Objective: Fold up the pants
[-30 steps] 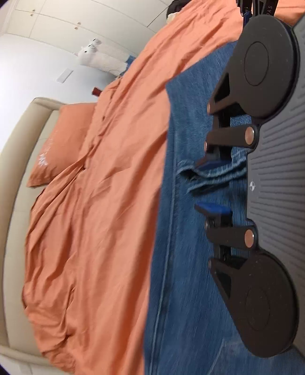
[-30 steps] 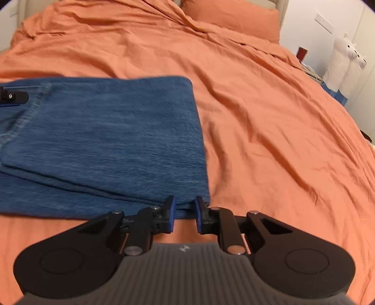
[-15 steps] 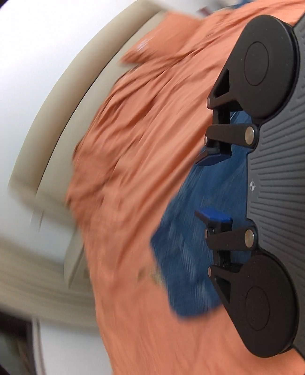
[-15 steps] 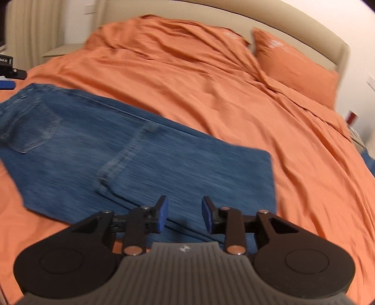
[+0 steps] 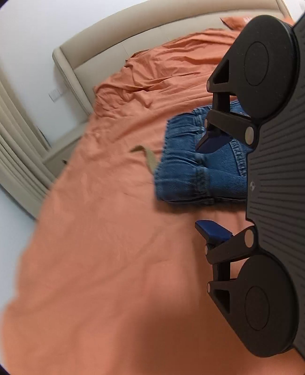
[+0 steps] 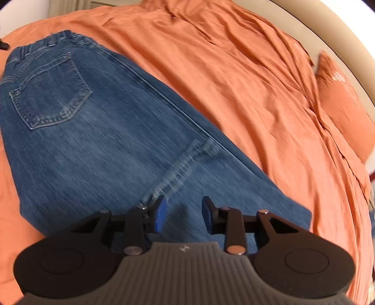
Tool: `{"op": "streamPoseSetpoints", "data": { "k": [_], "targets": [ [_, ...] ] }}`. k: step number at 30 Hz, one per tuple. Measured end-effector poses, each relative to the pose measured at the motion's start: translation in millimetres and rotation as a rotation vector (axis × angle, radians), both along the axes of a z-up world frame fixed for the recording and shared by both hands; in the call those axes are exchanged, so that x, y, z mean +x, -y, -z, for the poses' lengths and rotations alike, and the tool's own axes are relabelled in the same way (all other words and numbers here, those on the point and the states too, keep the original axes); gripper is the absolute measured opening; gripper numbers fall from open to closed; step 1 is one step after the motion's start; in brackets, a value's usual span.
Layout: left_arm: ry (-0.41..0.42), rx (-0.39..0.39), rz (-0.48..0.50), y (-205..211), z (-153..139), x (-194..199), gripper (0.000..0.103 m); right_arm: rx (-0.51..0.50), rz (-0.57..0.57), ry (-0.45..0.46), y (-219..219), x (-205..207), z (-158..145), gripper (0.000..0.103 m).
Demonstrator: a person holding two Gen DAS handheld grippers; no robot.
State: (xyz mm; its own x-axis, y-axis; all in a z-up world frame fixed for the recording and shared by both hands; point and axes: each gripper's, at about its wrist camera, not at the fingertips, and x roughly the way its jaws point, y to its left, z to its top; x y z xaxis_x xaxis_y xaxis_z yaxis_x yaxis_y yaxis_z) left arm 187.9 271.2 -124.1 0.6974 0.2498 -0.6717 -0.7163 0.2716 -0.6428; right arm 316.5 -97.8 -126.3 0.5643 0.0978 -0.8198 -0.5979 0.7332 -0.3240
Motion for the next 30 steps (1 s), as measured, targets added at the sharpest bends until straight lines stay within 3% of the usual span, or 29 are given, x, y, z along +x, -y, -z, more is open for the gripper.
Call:
{"op": "streamPoseSetpoints", "data": {
  "k": [5,7,10,12,14,15,18,25,30],
  "targets": [
    [0.015,-0.165,0.002,-11.6,27.8,4.6,0.075,0.076,-0.018,-0.134,-6.9,12.1,10.1,0.029],
    [0.042,-0.214,-0.001,-16.1,34.9,6.6,0.074,0.048,-0.012,-0.187,-9.3,15.0,24.4,0.029],
    [0.043,-0.240,0.015,-20.4,41.0,13.8,0.063,0.034,-0.015,-0.216,-8.6,15.8,38.3,0.032],
    [0.060,-0.254,0.007,-22.1,44.2,15.5,0.044,0.036,-0.012,-0.222,-8.4,16.6,40.4,0.032],
    [0.056,-0.250,0.006,-20.9,43.2,16.3,0.036,0.033,-0.017,-0.220,-9.3,15.6,39.9,0.033],
    [0.055,-0.230,0.015,-18.9,40.3,17.2,0.025,0.032,-0.020,-0.218,-9.2,14.7,39.3,0.033],
    [0.062,-0.120,0.057,-6.7,24.5,20.7,0.014,0.040,-0.009,-0.218,-7.9,14.8,37.3,0.033],
    [0.110,0.349,0.286,71.2,-46.4,25.1,0.010,0.104,0.050,-0.212,6.9,11.7,19.5,0.032],
    [0.177,0.586,0.534,140.2,-78.2,31.4,0.010,0.214,0.114,-0.185,32.9,-4.1,-7.2,0.032]
  ]
}}
